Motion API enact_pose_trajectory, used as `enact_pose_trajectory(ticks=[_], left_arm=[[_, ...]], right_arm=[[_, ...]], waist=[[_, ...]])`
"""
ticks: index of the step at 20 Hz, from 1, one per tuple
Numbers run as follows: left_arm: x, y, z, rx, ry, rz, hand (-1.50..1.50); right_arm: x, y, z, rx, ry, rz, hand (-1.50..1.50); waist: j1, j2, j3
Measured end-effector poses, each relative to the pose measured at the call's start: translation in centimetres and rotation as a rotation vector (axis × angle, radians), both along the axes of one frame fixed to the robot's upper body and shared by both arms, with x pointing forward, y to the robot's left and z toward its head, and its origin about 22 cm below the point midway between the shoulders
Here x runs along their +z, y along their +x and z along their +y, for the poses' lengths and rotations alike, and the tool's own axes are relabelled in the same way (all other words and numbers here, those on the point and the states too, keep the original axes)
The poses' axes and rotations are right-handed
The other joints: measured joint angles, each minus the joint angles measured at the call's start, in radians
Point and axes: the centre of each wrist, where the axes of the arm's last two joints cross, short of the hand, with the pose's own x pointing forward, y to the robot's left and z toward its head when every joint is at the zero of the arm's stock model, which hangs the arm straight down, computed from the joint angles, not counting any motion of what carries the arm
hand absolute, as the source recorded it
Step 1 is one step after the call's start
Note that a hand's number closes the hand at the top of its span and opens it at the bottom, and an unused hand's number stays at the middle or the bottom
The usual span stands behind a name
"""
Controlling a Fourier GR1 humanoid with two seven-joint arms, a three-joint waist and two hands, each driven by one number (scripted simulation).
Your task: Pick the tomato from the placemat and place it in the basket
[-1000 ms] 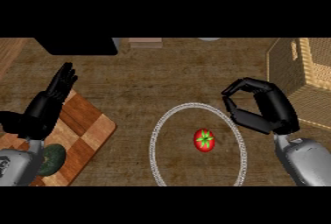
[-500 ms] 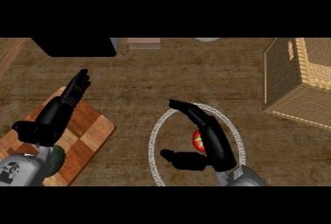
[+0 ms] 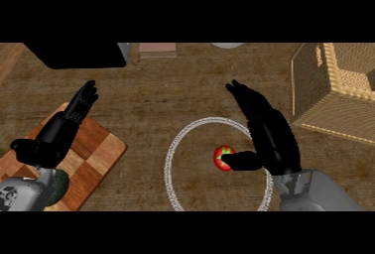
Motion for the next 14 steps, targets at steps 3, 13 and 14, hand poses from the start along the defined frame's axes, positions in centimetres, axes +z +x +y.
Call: enact_pose_trajectory(ticks=[3, 13, 14], left_arm=[[-0.2, -0.3, -0.1, -0.003, -0.001, 0.000, 0.00], [0.6, -0.1, -0.2, -0.011, -0.001, -0.013, 0.00], [0.7, -0.2, -0.2, -0.015, -0.001, -0.012, 0.00]], right_arm=[[2.1, -0.7, 0.2, -0.008, -0.127, 0.126, -1.50], [10.5, -5.1, -1.0, 0.086, -0.194, 0.348, -1.50], [11.2, -5.5, -1.4, 0.092, -0.184, 0.349, -1.50]], waist=[[0.005, 0.001, 0.001], [0.015, 0.014, 0.005], [0.017, 0.014, 0.006]])
